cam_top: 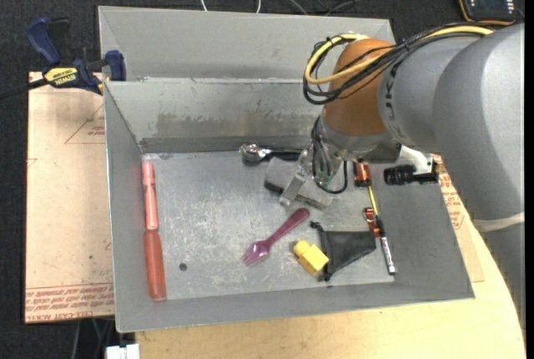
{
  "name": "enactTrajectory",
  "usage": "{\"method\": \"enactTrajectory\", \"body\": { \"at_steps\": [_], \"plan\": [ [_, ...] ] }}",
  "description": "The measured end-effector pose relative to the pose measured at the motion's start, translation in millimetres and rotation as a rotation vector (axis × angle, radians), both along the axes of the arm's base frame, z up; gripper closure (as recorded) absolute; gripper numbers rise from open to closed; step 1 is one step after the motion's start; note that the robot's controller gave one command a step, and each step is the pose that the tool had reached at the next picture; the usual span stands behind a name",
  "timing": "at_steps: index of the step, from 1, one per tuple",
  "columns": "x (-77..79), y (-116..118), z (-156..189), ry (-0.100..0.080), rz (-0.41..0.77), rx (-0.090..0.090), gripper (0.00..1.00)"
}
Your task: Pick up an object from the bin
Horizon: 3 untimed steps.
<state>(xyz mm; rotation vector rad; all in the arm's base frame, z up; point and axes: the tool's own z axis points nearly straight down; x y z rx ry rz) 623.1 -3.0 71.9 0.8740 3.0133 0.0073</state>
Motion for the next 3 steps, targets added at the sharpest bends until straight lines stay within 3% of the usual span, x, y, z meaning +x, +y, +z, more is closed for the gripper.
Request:
{"method": "enactTrajectory", "body": {
  "at_steps": [1, 2, 3],
  "plan": [
    [0.0, 0, 0, 0.000, 0.000, 0.000, 1.00],
    [-3.7, 0, 28, 0.012, 0.001, 0.000, 1.00],
    [-2.4, 0, 71, 0.007, 0.003, 0.000, 1.00]
  ]
}}
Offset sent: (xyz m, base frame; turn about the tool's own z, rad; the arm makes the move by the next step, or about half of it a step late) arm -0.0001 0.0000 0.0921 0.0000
